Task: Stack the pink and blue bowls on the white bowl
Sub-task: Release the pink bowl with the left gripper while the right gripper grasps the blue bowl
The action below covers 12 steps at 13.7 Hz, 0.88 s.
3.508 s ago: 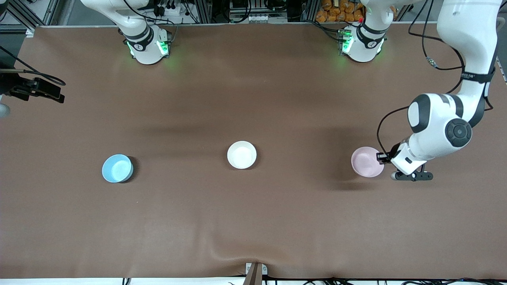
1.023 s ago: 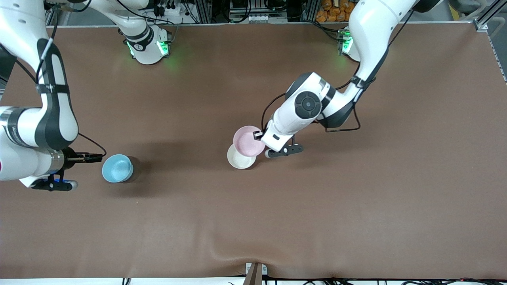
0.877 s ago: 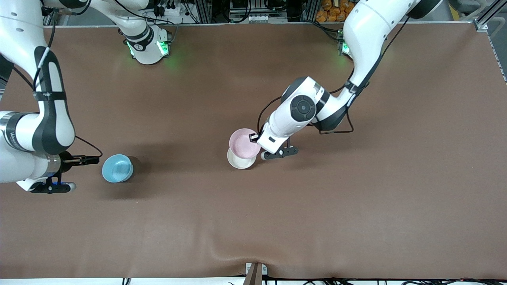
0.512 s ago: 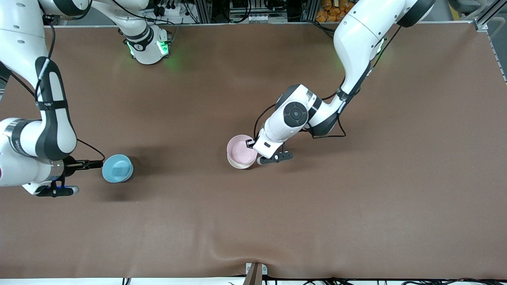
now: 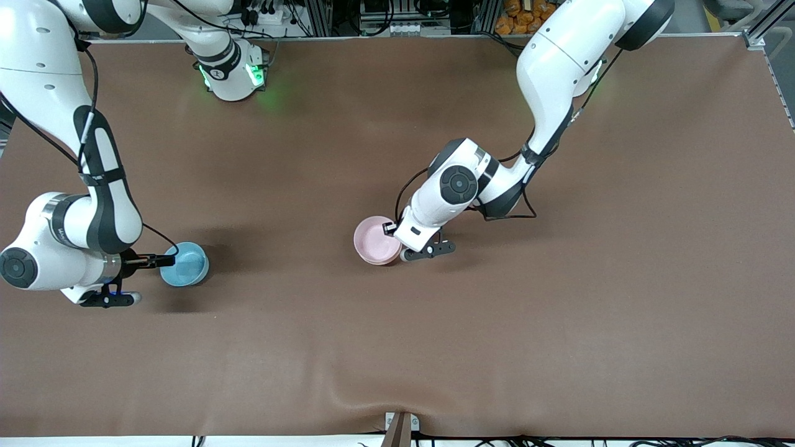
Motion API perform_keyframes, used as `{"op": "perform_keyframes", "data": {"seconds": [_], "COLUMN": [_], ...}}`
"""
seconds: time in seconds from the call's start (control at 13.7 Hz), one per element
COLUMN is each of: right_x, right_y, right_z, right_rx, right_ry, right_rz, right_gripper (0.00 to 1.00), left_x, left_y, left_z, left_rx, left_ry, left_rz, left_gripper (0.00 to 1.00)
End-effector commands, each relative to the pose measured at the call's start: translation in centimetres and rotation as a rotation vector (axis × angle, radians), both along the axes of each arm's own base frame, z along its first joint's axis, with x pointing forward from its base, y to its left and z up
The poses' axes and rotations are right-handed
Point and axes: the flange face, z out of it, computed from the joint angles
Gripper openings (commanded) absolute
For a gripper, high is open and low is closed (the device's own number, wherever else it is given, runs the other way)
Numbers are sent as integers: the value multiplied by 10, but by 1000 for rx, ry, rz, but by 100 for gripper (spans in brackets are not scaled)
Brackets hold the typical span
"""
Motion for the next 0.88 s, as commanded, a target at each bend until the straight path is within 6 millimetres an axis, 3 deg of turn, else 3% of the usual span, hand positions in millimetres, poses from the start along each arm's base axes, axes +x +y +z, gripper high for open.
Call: {"op": "perform_keyframes", "data": {"seconds": [0.0,0.15,0.37,0.44,0.73,0.8], "right_x": [-3,-3,-3,-3,-2,-2], "right_y": [-6,-6,-7,-6,-6,-5], "right_z": [-24,-30,-35,-36,-36,-35], "right_rx": [27,28,28,28,39,38], "right_ry": [10,11,11,10,7,6], "right_rz": [-9,-7,-9,-7,-17,-17], "right_gripper": [100,100,77,67,0,0], "left_x": [-1,5,18,27,19,19], "left_y": [-13,-6,30,53,108,127], "left_z": [9,38,119,144,236,255], "left_rx": [-9,-9,41,67,142,175], "left_ry": [-11,-24,-19,-19,-4,-10], "left_rz": [30,57,59,67,77,73], "left_gripper": [100,100,100,100,100,100]}}
